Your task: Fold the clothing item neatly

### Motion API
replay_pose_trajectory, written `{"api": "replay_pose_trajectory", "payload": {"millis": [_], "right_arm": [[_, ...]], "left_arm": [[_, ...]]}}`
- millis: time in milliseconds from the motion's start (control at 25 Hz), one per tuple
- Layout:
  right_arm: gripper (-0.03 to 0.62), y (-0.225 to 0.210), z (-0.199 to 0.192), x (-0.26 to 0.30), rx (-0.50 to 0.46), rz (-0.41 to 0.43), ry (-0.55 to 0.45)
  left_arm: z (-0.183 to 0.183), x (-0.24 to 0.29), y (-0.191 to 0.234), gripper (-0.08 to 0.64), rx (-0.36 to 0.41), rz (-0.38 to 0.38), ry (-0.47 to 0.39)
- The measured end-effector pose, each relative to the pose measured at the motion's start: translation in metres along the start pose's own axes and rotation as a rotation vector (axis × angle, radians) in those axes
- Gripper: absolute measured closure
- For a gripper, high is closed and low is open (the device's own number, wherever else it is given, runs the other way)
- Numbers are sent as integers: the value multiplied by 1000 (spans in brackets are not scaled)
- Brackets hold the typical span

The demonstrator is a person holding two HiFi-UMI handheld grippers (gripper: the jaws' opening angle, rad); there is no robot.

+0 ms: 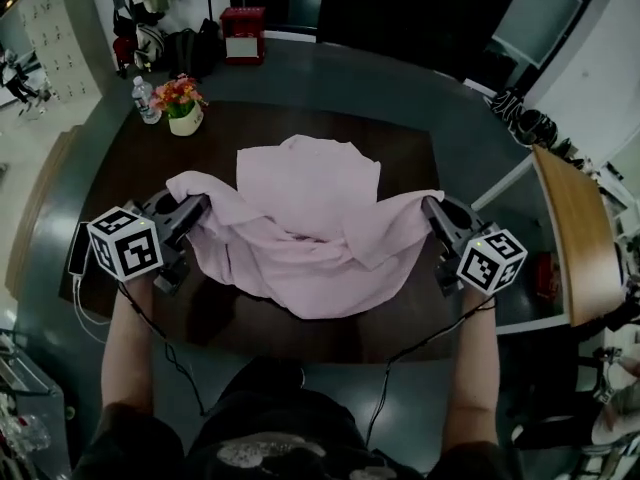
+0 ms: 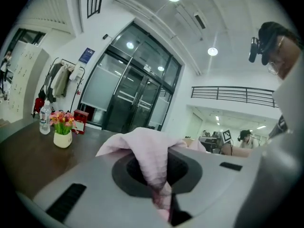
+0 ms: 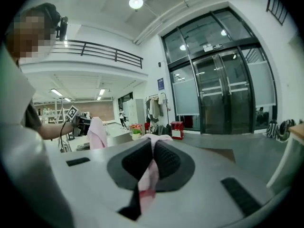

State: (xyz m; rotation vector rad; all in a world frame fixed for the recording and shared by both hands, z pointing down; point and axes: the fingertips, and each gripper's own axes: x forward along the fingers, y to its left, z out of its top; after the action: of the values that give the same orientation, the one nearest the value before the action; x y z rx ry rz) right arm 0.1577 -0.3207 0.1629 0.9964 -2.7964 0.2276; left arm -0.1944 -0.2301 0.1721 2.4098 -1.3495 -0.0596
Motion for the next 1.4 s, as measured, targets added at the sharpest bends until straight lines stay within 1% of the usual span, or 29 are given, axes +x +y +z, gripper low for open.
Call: {"api": "replay_pose_trajectory", "payload": {"millis": [80, 160, 280, 400, 480, 520, 600, 680, 720, 760, 800, 840, 880, 920, 1000, 1040, 1120, 1160, 1240, 1320, 1400], "right_arm": [[595, -33, 13, 42, -20, -2, 23], [595, -73, 30, 79, -7, -29, 13], [595, -139, 43, 123, 60, -108, -28], [595, -209, 35, 163, 115, -189, -32], [595, -247, 16, 184, 161, -228, -21], [595, -262, 1, 191, 196, -245, -14], [595, -284, -41, 201, 283, -287, 20], [595, -300, -94, 202, 357, -342, 90], [595, -307, -120, 201, 379, -378, 136], [595, -313, -143, 197, 391, -418, 179], [595, -318, -162, 193, 399, -454, 214], [595, -322, -176, 189, 406, -477, 238], [595, -323, -186, 186, 412, -486, 249], [595, -323, -191, 184, 418, -487, 249], [592, -323, -194, 182, 423, -489, 233], [581, -323, -194, 181, 422, -494, 224], [529, -322, -192, 179, 411, -508, 214], [507, -319, -190, 177, 403, -515, 207], [475, -311, -182, 172, 389, -519, 176], [454, -297, -173, 165, 376, -508, 134], [448, -278, -164, 159, 354, -486, 94]], "left_arm": [[18, 37, 40, 528, -7, 8, 9], [39, 72, 88, 528, -23, 23, -2], [62, 118, 164, 528, -44, 51, -11], [66, 165, 234, 528, -75, 74, 7], [50, 196, 269, 528, -128, 77, 34], [36, 210, 282, 528, -158, 73, 65], [-6, 232, 303, 528, -215, 67, 169], [-55, 241, 320, 528, -282, 82, 280], [-74, 241, 327, 528, -322, 93, 315], [-89, 241, 334, 528, -357, 101, 332], [-98, 241, 339, 528, -377, 104, 335], [-102, 240, 342, 528, -370, 109, 332], [-105, 240, 346, 528, -332, 122, 330], [-105, 240, 350, 527, -267, 150, 330], [-102, 239, 358, 515, -97, 234, 324], [-99, 239, 360, 482, -22, 278, 315], [-91, 236, 361, 433, 80, 350, 290], [-87, 234, 359, 414, 115, 374, 279], [-83, 228, 348, 387, 168, 397, 268], [-81, 218, 332, 351, 188, 398, 252], [-80, 206, 316, 321, 188, 402, 229]]}}
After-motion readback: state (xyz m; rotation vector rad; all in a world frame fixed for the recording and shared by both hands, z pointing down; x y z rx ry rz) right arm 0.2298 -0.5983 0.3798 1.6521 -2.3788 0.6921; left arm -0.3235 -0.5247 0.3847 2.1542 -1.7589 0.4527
